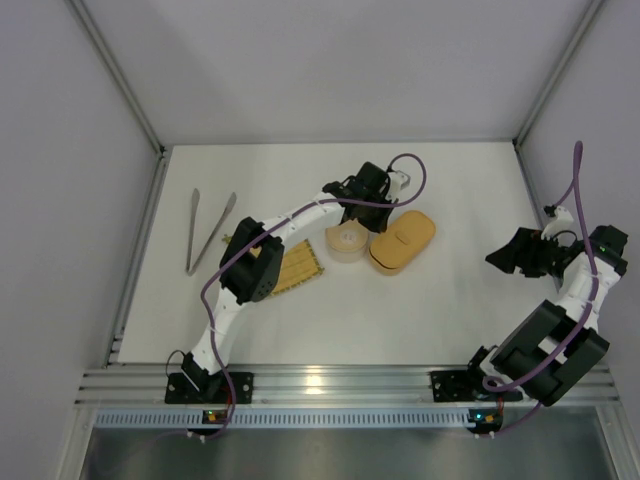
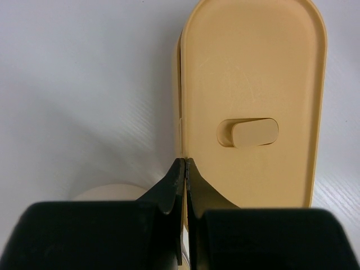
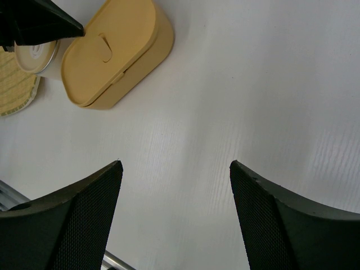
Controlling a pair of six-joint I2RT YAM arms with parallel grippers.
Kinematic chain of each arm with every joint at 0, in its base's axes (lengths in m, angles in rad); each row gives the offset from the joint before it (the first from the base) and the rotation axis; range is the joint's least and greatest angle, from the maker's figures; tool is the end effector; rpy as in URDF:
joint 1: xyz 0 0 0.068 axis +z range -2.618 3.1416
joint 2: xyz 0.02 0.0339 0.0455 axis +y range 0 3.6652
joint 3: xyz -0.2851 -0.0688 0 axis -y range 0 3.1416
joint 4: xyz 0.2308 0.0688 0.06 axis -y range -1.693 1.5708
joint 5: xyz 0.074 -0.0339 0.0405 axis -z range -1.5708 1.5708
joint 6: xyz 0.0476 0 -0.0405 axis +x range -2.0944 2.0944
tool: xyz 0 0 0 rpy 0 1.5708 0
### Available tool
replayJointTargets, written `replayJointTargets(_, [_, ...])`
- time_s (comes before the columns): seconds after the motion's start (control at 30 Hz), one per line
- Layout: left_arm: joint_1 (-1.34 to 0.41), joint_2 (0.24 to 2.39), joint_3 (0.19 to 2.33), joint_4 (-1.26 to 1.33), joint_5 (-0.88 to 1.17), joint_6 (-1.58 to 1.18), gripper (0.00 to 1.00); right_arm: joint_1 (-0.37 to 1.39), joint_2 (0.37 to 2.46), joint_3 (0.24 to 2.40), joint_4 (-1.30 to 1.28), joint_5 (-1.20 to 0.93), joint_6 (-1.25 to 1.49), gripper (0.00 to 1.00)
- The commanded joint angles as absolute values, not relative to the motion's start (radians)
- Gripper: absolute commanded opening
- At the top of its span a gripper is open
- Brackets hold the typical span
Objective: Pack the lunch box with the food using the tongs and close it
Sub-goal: Close the box lid on the packing box.
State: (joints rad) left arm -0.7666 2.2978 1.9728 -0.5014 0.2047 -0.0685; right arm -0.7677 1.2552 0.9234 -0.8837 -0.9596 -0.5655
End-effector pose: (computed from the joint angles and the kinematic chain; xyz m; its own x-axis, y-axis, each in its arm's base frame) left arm 0.3744 -0.3740 0.2210 -0.5818 0.4673 -0.6657 0.7403 0.6432 -0.1955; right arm 0.1742 -0.1140 0.2711 -0.6733 0.2225 -0.7051 -0.1980 0.8645 0.4619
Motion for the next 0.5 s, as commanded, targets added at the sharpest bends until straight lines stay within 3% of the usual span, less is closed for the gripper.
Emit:
replayJointTargets(0.0, [-0.767,2.209,1.971,-0.503,0.219,-0.061,0.00,-0.767,1.249,0.922,-0.834,-1.008,-0.589,0.76])
replayJointTargets(0.47, [-0.764,2.243,1.953,-0.509,0.199,-0.040,0.00,-0.762,1.250,0.922,-0.833,-1.003,-0.587,0.77])
